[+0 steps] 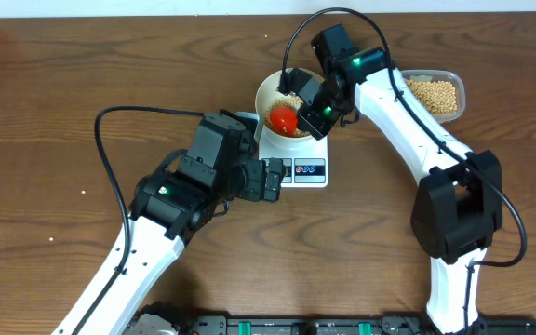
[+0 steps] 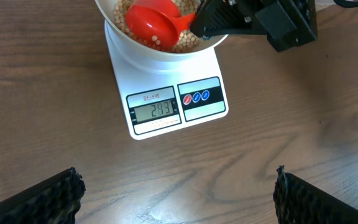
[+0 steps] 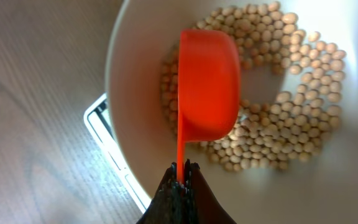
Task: Scoop item into bowl and weigh 50g on scale
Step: 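Lift the scoop out of the bowl with the right gripper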
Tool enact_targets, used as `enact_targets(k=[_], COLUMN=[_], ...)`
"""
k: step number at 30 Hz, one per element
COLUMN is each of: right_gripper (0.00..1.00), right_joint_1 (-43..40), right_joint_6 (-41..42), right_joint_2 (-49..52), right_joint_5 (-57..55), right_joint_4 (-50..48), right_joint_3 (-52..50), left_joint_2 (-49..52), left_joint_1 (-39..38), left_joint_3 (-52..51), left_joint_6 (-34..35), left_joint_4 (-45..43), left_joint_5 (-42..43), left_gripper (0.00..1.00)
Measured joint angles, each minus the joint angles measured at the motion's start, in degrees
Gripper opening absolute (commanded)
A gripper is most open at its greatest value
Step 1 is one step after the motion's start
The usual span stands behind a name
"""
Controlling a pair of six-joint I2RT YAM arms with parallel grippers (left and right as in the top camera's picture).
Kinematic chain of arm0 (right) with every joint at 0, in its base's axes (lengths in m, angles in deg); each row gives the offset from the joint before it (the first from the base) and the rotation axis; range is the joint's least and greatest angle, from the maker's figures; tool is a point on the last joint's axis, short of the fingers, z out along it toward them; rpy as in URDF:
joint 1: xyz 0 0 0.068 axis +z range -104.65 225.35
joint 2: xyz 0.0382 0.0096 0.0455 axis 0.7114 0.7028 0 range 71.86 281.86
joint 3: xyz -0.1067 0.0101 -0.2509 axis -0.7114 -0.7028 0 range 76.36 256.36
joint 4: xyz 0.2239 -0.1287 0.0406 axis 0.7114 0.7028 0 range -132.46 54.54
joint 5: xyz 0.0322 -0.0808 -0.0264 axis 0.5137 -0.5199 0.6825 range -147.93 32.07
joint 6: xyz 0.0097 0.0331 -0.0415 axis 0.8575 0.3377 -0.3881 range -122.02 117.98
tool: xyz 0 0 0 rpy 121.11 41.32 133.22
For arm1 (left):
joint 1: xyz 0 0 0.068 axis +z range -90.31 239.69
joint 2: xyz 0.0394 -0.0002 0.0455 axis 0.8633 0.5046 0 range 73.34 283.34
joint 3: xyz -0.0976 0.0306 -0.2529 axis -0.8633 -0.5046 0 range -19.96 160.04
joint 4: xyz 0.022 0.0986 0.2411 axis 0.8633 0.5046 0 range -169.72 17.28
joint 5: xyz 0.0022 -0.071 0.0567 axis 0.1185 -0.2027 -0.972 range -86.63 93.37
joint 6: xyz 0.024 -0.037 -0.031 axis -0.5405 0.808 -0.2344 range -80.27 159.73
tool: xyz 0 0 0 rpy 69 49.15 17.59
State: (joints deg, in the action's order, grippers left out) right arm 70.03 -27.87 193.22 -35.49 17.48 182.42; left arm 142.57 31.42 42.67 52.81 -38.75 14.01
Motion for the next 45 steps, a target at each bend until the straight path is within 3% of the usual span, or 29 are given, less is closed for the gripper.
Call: enact_targets(k=[13, 28, 45], right_gripper=[0.01, 0.01, 0.01], right_joint_1=[-2.95, -14.05, -14.4], right_joint_6=[0.39, 1.14, 1.16], right_joint_2=[0.02, 0.04, -3.89], right_joint_5=[5.46, 28.37, 28.65], right_joint_4=[0.13, 0.17, 0.52], right_joint_3=[0.0, 0.0, 0.0], left_joint_2=[0.0, 0.0, 0.0], left_joint_1=[0.0, 0.0, 0.0], left_joint_3=[0.0, 0.0, 0.0], left_joint_6=[0.0, 0.0, 0.0], left_joint_4=[0.0, 0.0, 0.0], left_joint_5=[0.0, 0.0, 0.0], left_gripper=[1.0, 1.0, 1.0])
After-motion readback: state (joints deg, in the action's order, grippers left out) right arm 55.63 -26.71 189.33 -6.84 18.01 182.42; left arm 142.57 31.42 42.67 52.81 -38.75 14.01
